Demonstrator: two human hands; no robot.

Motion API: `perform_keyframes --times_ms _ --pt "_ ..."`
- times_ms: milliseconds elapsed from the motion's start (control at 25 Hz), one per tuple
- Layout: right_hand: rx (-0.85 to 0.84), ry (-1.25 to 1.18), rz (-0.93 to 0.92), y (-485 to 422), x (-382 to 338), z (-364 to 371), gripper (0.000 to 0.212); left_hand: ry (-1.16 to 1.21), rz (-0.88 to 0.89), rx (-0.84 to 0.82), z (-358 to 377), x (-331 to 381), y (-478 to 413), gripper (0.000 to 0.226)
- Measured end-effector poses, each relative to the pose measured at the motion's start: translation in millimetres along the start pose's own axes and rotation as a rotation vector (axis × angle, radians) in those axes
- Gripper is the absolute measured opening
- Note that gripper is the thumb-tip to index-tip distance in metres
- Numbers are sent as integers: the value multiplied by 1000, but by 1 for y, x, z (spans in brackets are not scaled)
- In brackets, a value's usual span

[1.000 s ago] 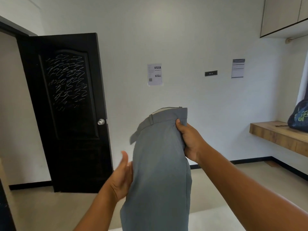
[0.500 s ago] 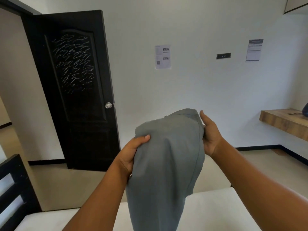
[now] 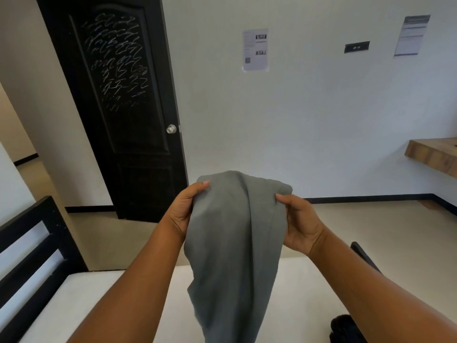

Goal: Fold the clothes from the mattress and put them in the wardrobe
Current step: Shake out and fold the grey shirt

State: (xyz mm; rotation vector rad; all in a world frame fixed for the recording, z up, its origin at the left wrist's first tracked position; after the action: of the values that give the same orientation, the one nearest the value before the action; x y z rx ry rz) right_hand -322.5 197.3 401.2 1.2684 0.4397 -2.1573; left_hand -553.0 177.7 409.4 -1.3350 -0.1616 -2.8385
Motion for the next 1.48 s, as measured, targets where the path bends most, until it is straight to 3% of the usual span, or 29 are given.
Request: perform_keyframes --times_ms 120,240,400,480,600,720,880,1000,1080,1200,1240,1320,1400,1480 --pt "182 -80 -35 -7 5 3 43 162 -41 -91 -27 -26 13 65" --pt "166 -120 25 -9 22 10 74 193 -151 -142 -49 -66 30 96" --pt "248 7 114 -12 43 -1 56 99 -242 -42 -70 -108 54 115" --pt "269 158 207 -12 46 -11 47 -35 -182 39 -78 -101 56 105" --pt "302 347 341 -12 43 -27 42 -147 -90 128 -86 -75 53 52" --pt "300 181 346 -7 46 -38 46 -51 -77 238 -98 -59 49 32" --pt "179 -86 377 3 88 -43 79 113 -43 267 -106 -67 46 41" --pt "111 -98 458 4 113 -46 87 30 -79 215 -116 -77 51 78" --pt "49 -22 408 0 111 -42 78 -167 -185 145 -119 -81 54 88" --pt "-4 199 382 -5 108 -33 50 -419 -287 119 -122 -75 54 50" --pt "16 206 382 -8 108 -33 49 -436 -275 161 -127 -70 54 48" --pt "77 91 373 -12 107 -31 47 -257 -195 238 -141 -60 55 62" --pt "153 -48 344 -15 107 -30 40 -48 -128 214 -146 -58 59 88" --pt "165 -84 315 -16 106 -28 26 -82 -141 149 -143 -66 61 104"
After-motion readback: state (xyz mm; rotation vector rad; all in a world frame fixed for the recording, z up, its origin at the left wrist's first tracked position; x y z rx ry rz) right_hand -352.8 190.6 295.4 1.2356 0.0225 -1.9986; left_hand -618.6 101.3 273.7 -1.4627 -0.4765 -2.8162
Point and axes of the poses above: each hand's wrist, its own y-axis away from the middle knuckle, its own z-axis out of the palm, x = y × z, the point moved 6 cm from there along -y, towards the middle knuckle, and after that the axes turned 9 degrees about y, right-handed, at the moved point
